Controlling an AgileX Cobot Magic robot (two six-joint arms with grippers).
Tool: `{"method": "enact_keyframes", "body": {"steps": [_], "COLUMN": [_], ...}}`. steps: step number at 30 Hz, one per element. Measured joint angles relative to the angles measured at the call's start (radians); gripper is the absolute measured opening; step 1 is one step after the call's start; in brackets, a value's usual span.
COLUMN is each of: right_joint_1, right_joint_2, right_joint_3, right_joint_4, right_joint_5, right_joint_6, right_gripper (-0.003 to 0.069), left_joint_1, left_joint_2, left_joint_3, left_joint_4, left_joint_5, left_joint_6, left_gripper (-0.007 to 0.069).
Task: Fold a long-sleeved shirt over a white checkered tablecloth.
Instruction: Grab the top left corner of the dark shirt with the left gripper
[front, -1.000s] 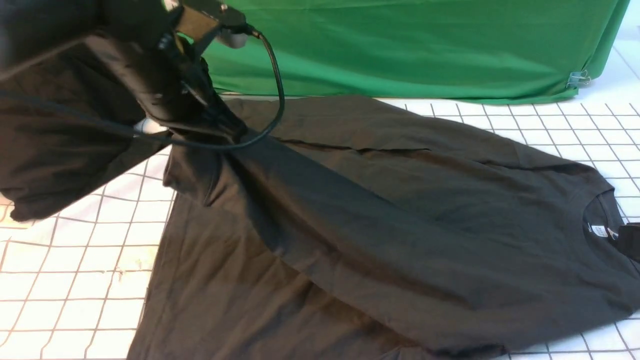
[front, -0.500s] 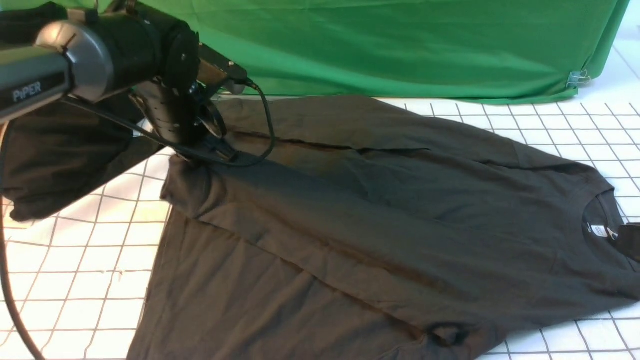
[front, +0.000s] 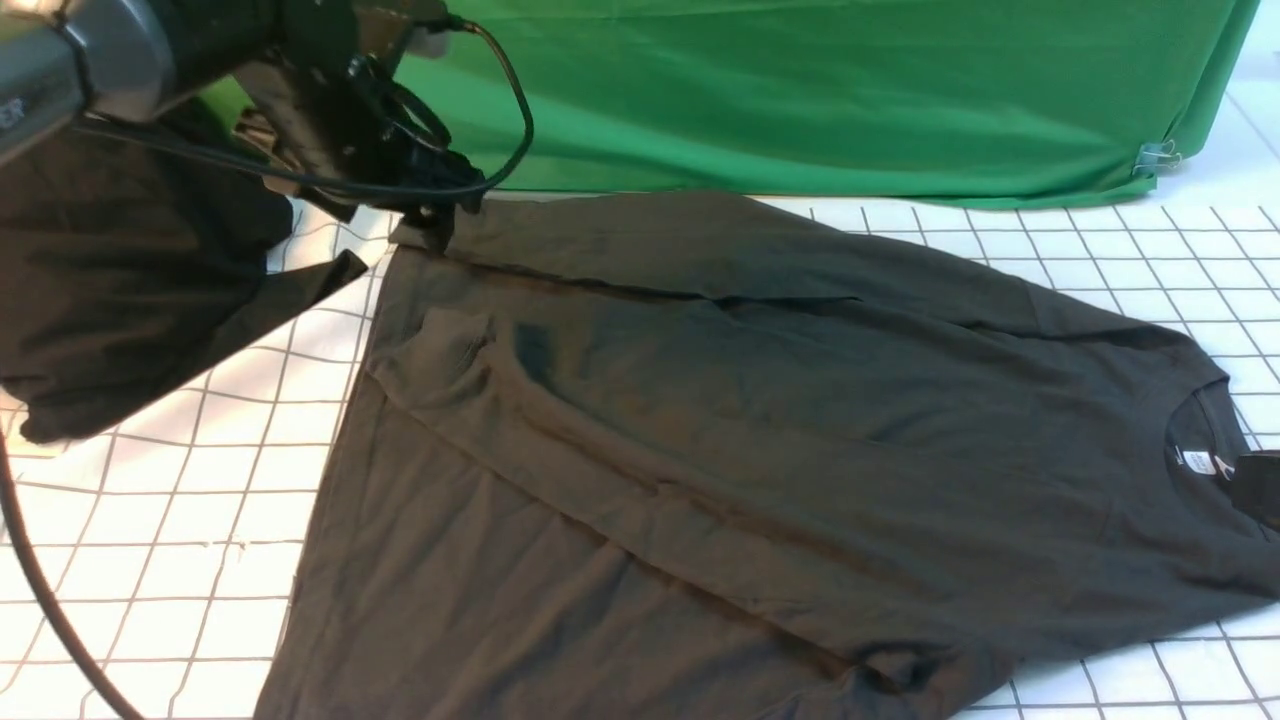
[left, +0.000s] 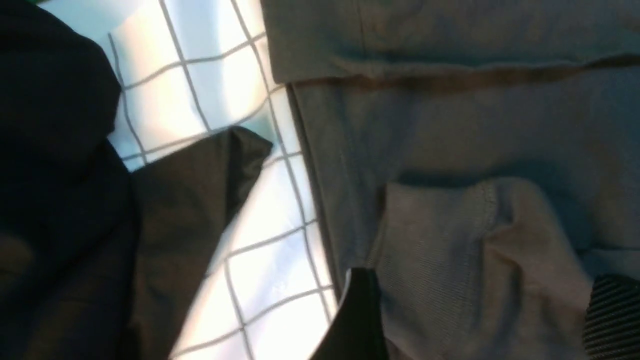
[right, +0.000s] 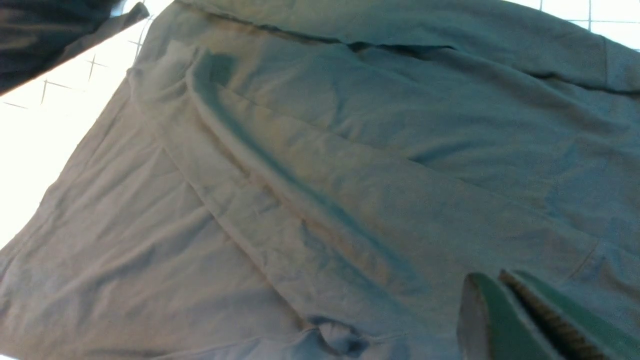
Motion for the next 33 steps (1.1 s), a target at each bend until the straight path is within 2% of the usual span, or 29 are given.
{"method": "enact_keyframes", "body": {"steps": [3, 6, 11, 17, 24, 27, 28, 29, 31, 32, 33], "right_joint_1": [0.0, 0.0, 0.0, 0.0, 0.0, 0.0, 0.0, 0.0, 0.0, 0.0, 0.0], "right_joint_2": [0.0, 0.0, 0.0, 0.0, 0.0, 0.0, 0.0, 0.0, 0.0, 0.0, 0.0], "right_joint_3": [0.0, 0.0, 0.0, 0.0, 0.0, 0.0, 0.0, 0.0, 0.0, 0.0, 0.0], "right_joint_4": [0.0, 0.0, 0.0, 0.0, 0.0, 0.0, 0.0, 0.0, 0.0, 0.0, 0.0], "right_joint_5": [0.0, 0.0, 0.001, 0.012, 0.015, 0.015, 0.015, 0.015, 0.015, 0.017, 0.017], "right_joint_6": [0.0, 0.001, 0.001, 0.001, 0.0, -0.001, -0.001, -0.001, -0.001, -0.001, -0.001], "right_gripper": [0.001, 0.001, 0.001, 0.001, 0.001, 0.0013, 0.0015, 0.0015, 0.0018, 0.0018, 0.0018], "left_joint_1": [0.007, 0.033, 0.111, 0.165, 0.166, 0.166, 0.166, 0.166, 0.166, 0.166, 0.166], "left_joint_2": [0.024, 0.085, 0.275, 0.51, 0.573, 0.574, 0.574, 0.574, 0.574, 0.574, 0.574], "left_joint_3": [-0.026, -0.089, -0.277, -0.53, -0.58, -0.58, -0.58, -0.58, -0.581, -0.581, -0.581], "left_joint_4": [0.045, -0.014, -0.163, -0.211, -0.267, -0.279, -0.281, -0.281, -0.281, -0.283, -0.285], "left_joint_5": [-0.015, -0.017, -0.059, -0.056, -0.122, -0.131, -0.131, -0.131, -0.12, -0.116, -0.112], "left_joint_6": [-0.097, -0.144, -0.151, -0.17, -0.173, -0.174, -0.174, -0.174, -0.145, -0.128, -0.119], "left_gripper": [0.0532, 0.0498, 0.0449, 0.0441, 0.0426, 0.0385, 0.0338, 0.0323, 0.0189, 0.0147, 0.0137]}}
